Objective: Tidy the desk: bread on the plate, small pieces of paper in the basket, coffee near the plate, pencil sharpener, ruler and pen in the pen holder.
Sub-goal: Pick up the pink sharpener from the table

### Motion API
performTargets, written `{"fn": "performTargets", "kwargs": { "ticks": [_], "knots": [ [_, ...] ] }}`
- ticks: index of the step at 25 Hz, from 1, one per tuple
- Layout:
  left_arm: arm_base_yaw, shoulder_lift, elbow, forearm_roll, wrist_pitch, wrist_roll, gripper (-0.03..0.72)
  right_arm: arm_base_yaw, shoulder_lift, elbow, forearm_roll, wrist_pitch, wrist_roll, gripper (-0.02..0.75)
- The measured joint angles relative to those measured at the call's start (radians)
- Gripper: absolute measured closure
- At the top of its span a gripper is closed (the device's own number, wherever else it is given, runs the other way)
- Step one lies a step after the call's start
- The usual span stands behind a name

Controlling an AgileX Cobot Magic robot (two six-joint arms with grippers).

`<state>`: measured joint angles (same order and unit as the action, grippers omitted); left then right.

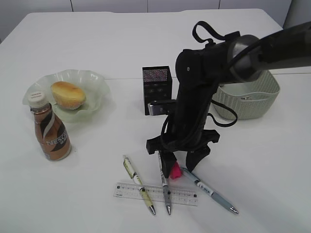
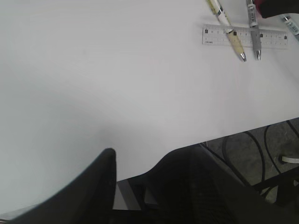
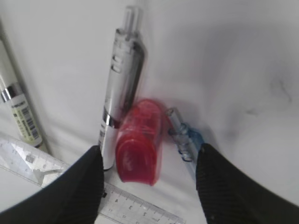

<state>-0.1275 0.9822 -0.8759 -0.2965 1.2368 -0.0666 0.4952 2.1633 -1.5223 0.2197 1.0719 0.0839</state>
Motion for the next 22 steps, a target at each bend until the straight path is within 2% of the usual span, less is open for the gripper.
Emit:
{"fn": "performTargets", "kwargs": {
  "ticks": [13,20,22],
  "knots": [
    [0.000,0.000,0.000,0.025,0.000,0.000,0.316,0.000,0.004,-0.029,0.008,0.014,0.000,0.258],
    [0.000,0.000,0.000,0.033,0.000,0.000,0.316,0.000,0.004,-0.029,0.008,0.014,0.000,0.404],
    [0.000,0.000,0.000,0.033,0.000,0.000,0.316,0.000,0.004,-0.029,0.008,0.014,0.000,0.426]
  ]
}}
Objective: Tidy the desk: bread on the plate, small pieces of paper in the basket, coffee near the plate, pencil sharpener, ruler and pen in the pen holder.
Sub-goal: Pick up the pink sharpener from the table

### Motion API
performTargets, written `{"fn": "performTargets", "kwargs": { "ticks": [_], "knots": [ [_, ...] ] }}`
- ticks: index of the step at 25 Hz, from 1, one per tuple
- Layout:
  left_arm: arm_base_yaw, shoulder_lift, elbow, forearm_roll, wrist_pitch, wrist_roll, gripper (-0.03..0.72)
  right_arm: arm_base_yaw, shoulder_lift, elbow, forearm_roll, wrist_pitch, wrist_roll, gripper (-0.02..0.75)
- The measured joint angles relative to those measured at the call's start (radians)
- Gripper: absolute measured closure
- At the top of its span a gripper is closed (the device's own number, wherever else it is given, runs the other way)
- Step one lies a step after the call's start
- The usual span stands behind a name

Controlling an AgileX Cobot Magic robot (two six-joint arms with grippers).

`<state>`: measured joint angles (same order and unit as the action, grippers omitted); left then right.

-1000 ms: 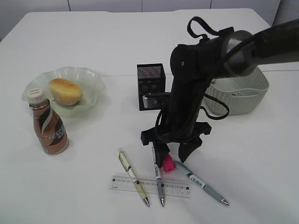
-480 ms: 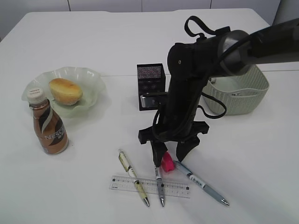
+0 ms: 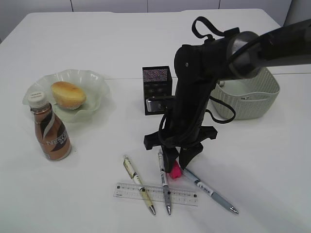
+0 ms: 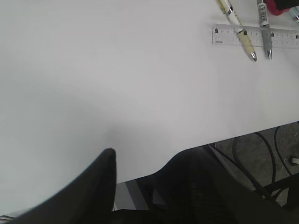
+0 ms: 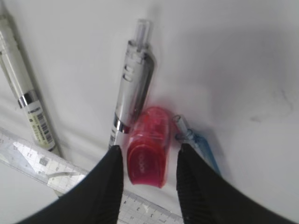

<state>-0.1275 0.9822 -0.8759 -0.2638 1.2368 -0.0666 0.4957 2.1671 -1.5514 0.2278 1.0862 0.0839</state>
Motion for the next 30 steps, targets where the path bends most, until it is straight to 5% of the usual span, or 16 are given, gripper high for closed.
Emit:
{"fn": "performTargets", "kwargs": {
  "ticks": [30],
  "knots": [
    [0.000,0.000,0.000,0.000,0.000,0.000,0.316,0.000,0.000,-0.006,-0.039,-0.005,0.010,0.542]
  ]
}}
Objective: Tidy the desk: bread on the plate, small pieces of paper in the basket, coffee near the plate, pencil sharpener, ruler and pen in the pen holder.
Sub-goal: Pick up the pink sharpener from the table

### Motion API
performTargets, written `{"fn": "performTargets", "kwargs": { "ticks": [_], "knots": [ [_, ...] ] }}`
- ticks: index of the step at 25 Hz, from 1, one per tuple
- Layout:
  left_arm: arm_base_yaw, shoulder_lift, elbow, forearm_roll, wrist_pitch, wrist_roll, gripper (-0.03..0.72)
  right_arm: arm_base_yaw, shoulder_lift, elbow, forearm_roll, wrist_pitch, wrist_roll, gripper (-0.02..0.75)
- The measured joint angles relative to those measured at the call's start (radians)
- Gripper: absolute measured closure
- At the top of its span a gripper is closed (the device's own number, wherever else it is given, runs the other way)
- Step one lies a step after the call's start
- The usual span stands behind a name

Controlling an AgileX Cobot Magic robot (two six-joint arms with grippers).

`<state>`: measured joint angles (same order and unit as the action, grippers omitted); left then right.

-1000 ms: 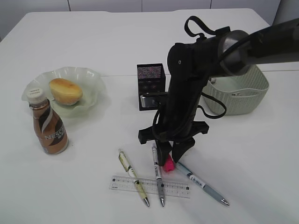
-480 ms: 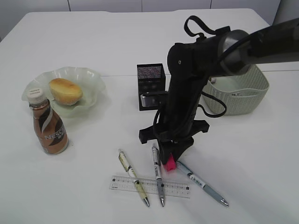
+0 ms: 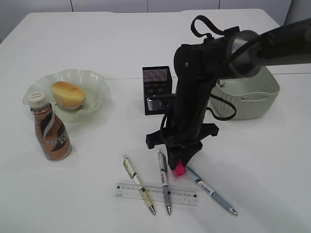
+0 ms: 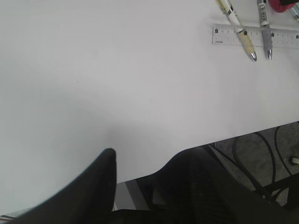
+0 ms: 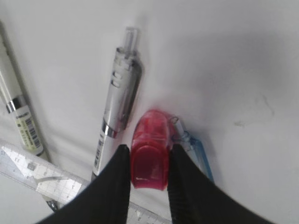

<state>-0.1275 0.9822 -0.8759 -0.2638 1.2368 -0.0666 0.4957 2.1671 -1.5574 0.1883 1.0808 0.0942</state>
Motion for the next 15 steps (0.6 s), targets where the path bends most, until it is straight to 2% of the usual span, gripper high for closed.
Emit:
{"fn": "performTargets", "kwargs": {
  "ticks": [15],
  "knots": [
    [0.000,0.000,0.000,0.000,0.000,0.000,0.316,0.000,0.005,-0.117,-0.012,0.053,0.000,0.542]
  ]
}}
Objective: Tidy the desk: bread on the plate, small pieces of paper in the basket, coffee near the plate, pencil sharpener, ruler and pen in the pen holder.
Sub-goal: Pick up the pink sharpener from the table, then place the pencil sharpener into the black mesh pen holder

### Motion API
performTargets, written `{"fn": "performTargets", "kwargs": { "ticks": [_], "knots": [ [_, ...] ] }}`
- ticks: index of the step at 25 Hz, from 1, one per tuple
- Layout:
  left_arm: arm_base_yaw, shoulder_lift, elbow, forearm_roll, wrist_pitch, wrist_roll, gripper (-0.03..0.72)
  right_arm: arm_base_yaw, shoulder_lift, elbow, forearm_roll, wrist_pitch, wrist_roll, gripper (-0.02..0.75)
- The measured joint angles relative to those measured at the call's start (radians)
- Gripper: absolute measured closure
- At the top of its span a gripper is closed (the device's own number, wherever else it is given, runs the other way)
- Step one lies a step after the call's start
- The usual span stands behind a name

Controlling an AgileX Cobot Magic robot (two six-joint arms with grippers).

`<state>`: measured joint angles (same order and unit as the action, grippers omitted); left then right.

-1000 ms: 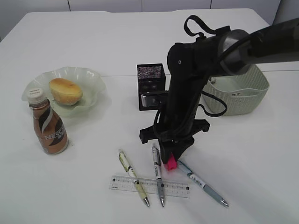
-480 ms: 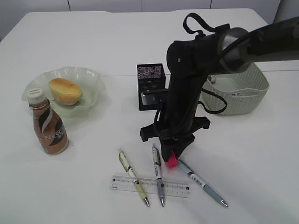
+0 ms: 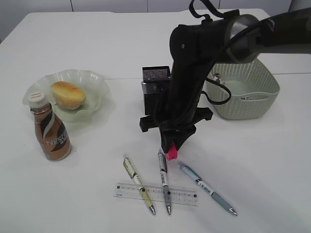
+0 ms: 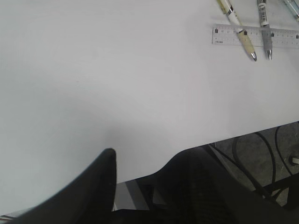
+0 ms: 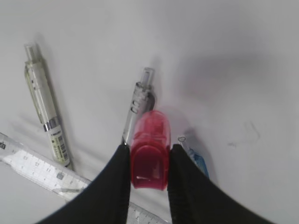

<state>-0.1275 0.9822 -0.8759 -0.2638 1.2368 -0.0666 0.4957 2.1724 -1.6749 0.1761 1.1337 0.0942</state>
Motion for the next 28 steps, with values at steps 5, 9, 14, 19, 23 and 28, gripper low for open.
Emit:
{"fn": "performTargets", "kwargs": {
  "ticks": [5,9,14,19,23,28],
  "knots": [
    [0.000,0.000,0.000,0.000,0.000,0.000,0.316,0.000,0.004,-0.054,0.000,0.020,0.000,0.542],
    [0.000,0.000,0.000,0.000,0.000,0.000,0.316,0.000,0.007,-0.123,-0.010,0.053,0.000,0.542],
    [0.000,0.000,0.000,0.000,0.000,0.000,0.316,0.000,0.007,-0.210,-0.031,0.084,0.000,0.542],
    [0.000,0.000,0.000,0.000,0.000,0.000,0.316,0.000,0.007,-0.303,-0.050,0.090,0.000,0.542],
    [0.000,0.000,0.000,0.000,0.000,0.000,0.316,0.000,0.007,-0.384,-0.081,0.094,0.000,0.542],
    [0.000,0.000,0.000,0.000,0.000,0.000,0.316,-0.017,0.007,-0.461,-0.109,0.095,0.000,0.542]
  ]
}}
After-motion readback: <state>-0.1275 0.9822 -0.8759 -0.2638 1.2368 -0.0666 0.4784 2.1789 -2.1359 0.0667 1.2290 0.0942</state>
